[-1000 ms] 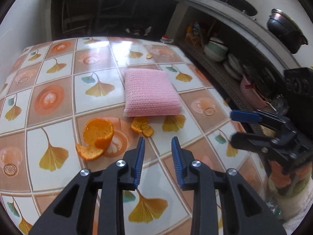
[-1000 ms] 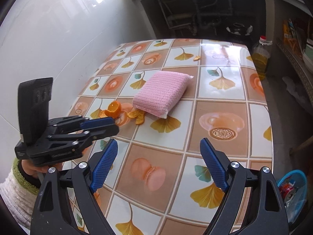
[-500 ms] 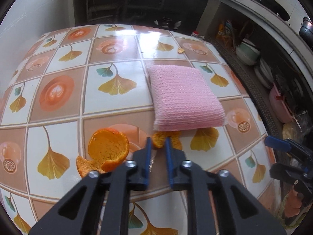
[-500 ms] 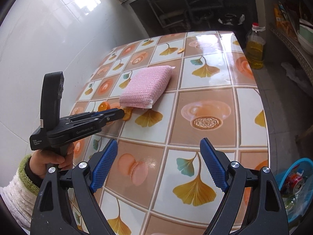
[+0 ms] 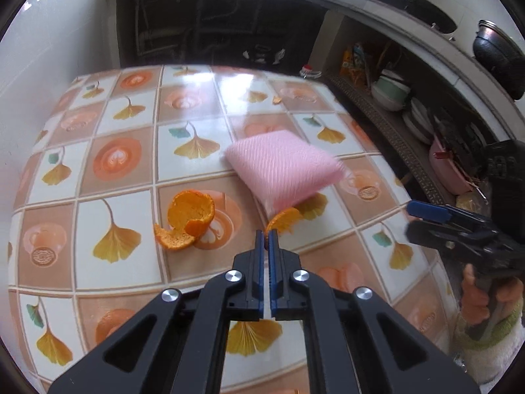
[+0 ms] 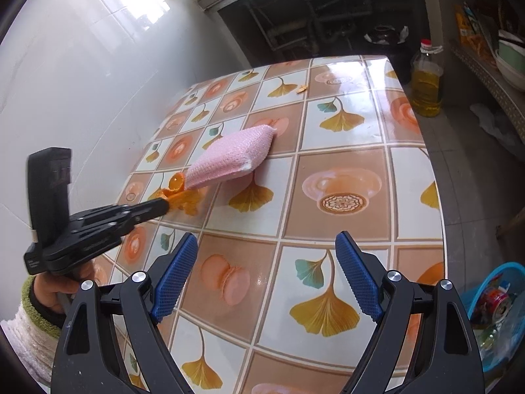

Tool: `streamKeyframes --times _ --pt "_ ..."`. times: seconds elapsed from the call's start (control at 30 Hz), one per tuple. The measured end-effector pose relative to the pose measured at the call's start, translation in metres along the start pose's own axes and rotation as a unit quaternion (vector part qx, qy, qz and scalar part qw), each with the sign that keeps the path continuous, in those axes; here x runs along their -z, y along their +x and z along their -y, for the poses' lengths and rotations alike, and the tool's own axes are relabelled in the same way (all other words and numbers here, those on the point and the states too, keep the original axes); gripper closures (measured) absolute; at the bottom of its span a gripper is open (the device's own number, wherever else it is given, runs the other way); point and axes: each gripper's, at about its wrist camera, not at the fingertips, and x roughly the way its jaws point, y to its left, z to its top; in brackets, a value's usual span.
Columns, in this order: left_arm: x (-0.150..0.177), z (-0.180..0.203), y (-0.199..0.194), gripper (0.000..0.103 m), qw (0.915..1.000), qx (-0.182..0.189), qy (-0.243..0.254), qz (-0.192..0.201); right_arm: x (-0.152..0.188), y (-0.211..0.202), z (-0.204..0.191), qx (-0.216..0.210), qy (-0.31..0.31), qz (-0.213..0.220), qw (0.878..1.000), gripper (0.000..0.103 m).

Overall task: Collect trash
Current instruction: 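Regrasp the orange peel with the left tool while the right tool grasps the pink scrubber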

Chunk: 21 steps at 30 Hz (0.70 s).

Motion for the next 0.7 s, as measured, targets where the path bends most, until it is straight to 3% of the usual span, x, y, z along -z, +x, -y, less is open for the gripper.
streamKeyframes --times 0.13,0.27,0.43,0.53,0.67,0.7 --pt "-0.006 -0.009 -0.032 0.101 0.9994 0.003 -0.008 0.034 -0.001 0.0 0.0 0.001 0.0 0.0 1.0 0.022" --pt "-0.017 -0.034 -0.037 0.101 0.9982 -0.002 -0.039 0.044 -0.002 0.001 0.001 -0.001 0.001 0.0 1.0 0.022" --pt "-0.017 -0.069 -0.001 0.101 0.995 0.011 -0.099 0.009 -0.001 0.003 0.001 0.001 0.0 -0.004 1.0 0.022" --pt "-0.008 -0.081 0.021 0.101 0.9907 0.04 -0.127 -0.026 -0.001 0.004 0.004 0.006 0.001 -0.006 1.0 0.022" --pt "-0.001 -0.083 0.022 0.1 0.9896 0.044 -0.133 -0.033 -0.006 0.006 0.005 0.013 -0.003 -0.009 1.0 0.022" --pt "-0.001 -0.084 0.019 0.095 0.9888 0.049 -0.138 -0.03 -0.007 0.006 0.004 0.014 -0.005 -0.009 1.0 0.022"
